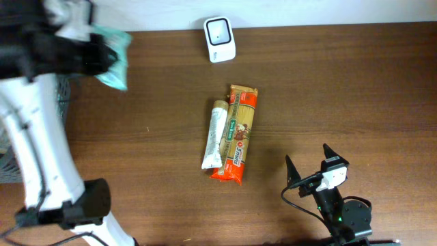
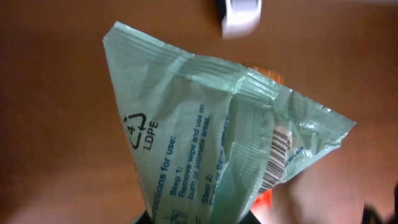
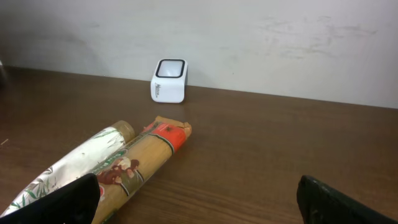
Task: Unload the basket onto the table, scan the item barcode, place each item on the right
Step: 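Lay the mint-green packet left of the white tube and release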
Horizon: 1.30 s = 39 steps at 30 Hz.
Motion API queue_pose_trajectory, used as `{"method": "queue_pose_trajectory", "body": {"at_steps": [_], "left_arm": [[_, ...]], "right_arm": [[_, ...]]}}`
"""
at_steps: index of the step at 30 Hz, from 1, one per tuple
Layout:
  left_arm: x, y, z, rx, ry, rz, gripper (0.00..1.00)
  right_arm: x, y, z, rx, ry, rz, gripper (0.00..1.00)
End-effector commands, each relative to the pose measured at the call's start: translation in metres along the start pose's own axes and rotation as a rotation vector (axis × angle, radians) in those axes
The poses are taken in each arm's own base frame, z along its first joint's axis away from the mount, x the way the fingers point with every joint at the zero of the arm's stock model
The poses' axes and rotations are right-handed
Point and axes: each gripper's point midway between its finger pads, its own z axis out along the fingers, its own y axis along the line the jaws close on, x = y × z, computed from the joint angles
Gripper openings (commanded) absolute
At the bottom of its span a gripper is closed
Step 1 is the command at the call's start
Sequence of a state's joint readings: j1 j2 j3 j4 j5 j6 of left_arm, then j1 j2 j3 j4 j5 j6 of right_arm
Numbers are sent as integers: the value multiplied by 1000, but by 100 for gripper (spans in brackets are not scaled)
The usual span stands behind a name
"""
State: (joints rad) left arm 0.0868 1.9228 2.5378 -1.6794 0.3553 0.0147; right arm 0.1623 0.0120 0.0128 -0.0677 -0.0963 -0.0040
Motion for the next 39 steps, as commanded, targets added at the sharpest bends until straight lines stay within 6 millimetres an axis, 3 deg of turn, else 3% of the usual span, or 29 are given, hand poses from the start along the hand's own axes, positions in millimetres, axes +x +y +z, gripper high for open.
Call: {"method": "queue_pose_trajectory", "body": {"at_steps": [1,3,4,8,10,12,15,16,19,21,22,23,30,33,36,39], "left_arm": [[61,-21,99,8,310,50,0],[97,-34,169,21,389,58,0],[112,-33,192,6,405,42,0],[167,-37,255,-5,431,37,0],[190,-41,271,1,447,68,37],[188,-42,271,6,439,68,65],[182,-43,270,9,424,70,65],[171,-43,265,7,396,71,63],[121,-45,224,-66,239,113,56],[104,-51,194,-75,164,127,45],[104,-55,185,-70,155,135,26],[119,-55,188,-76,205,139,0],[150,-43,200,-97,289,127,0],[167,-35,215,-97,309,123,0],[172,-35,228,-82,287,135,0],[187,-48,241,-55,286,233,0]], "right_arm": [[3,-1,0,1,3,1,99],[3,-1,0,1,3,1,99],[3,-1,0,1,3,1,99],[3,-1,0,1,3,1,99],[3,-1,0,1,3,1,99],[3,-1,0,1,3,1,99],[3,-1,0,1,3,1,99],[3,-1,0,1,3,1,99],[3,-1,0,1,3,1,99],[3,-1,0,1,3,1,99],[3,-1,0,1,3,1,99],[3,-1,0,1,3,1,99],[3,-1,0,1,3,1,99],[3,-1,0,1,3,1,99],[3,-1,0,1,3,1,99],[3,-1,0,1,3,1,99]]}}
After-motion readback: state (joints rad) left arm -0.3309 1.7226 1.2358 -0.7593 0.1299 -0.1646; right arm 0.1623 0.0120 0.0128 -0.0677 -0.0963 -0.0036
